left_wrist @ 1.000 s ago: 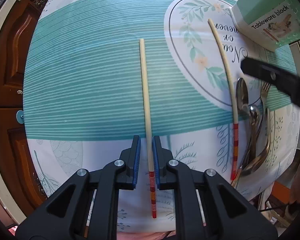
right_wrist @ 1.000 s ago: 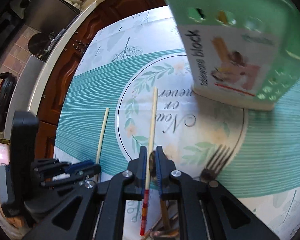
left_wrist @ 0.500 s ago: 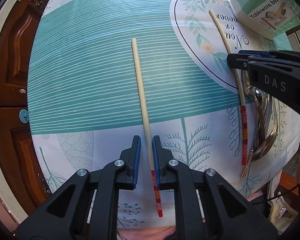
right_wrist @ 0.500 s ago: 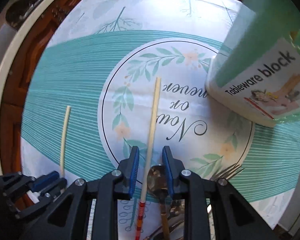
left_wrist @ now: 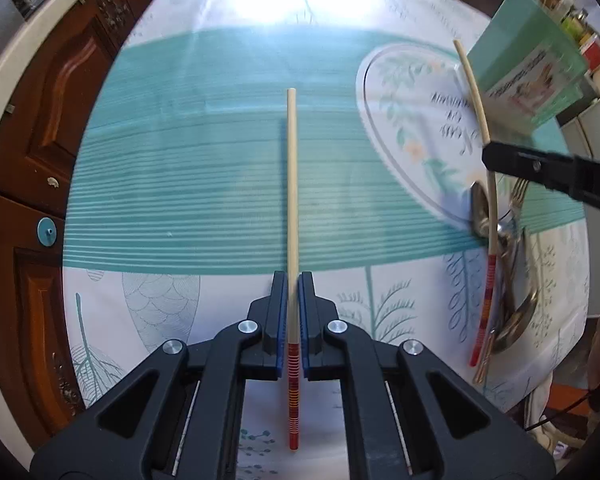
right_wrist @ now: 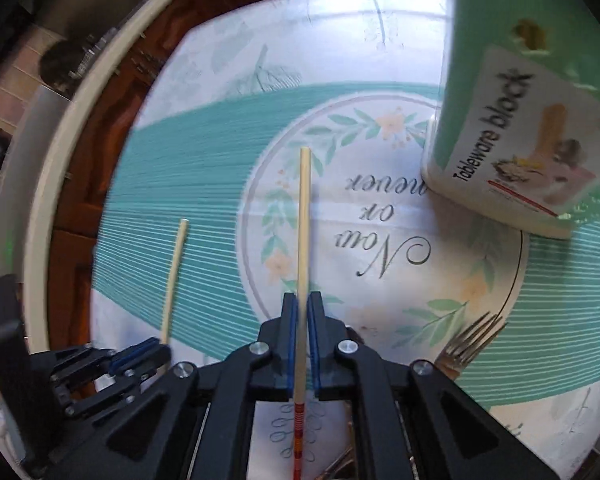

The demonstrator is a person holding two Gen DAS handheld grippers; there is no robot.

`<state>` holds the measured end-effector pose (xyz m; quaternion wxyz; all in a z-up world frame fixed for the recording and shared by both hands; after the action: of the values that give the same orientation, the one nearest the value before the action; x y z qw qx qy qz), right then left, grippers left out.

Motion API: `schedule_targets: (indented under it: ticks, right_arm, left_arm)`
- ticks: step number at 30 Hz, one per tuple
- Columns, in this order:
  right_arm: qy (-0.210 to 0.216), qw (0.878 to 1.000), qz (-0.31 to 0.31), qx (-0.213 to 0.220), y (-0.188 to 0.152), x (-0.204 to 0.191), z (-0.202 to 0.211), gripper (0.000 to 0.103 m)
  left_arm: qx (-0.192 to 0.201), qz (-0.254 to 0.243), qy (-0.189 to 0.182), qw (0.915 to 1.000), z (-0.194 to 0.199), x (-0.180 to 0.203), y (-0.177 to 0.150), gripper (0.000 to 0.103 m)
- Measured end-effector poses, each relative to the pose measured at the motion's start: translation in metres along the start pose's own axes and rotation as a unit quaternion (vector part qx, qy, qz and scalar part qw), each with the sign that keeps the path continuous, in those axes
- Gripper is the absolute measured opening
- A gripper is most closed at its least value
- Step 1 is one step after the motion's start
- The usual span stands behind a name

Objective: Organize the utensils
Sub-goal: 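Close the left tool on a red-banded wooden chopstick while the right tool grasps the last one, then lift both chopsticks with both tools and drop them into the green holder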

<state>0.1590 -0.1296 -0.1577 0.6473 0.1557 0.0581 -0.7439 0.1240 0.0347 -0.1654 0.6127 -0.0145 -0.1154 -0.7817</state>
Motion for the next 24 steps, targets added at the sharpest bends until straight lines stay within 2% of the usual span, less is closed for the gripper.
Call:
schedule_targets:
  ticks: [7,13,17,19,24]
  right_arm:
    - [0.046,0.993,-0.016,0.112,-0.031,0.014,0.051,0.005]
    - [0.06,0.972,-0.048,0.22,-0.058,0.05,0.093,0.005]
    - [0.042,0.955,-0.068,0.286,-0.059,0.065,0.116,0.005]
    - [0.026,0.941,-0.075,0.329,-0.059,0.074,0.136,0.005]
    - [0.001,0.905,-0.085,0.417,-0.046,0.091,0.183,0.005]
  left_arm:
    - [0.117,-0.02,-0.01,0.9929,0.046,0.02,-0.004,0.003]
    - [0.193,-0.062,-0.028,0.9788,0.098,0.05,0.011,0.003]
    - [0.241,-0.094,-0.051,0.9647,0.126,0.093,0.029,0.003]
    - [0.265,-0.107,-0.063,0.9563,0.141,0.114,0.043,0.003]
    - [0.342,-0.126,-0.082,0.9277,0.181,0.159,0.087,0.003]
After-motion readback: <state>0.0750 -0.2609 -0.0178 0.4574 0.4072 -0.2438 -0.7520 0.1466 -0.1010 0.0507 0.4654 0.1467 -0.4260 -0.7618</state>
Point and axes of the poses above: each gripper's, at about its wrist camera, not at the fingertips, and z roughly against the way its jaws point, x to its right, y to its top, the point moved 1 cm from there along -z, roughly the way its jaws point, and after that the axes turned 12 degrees about -y, right-handed, at the moved point
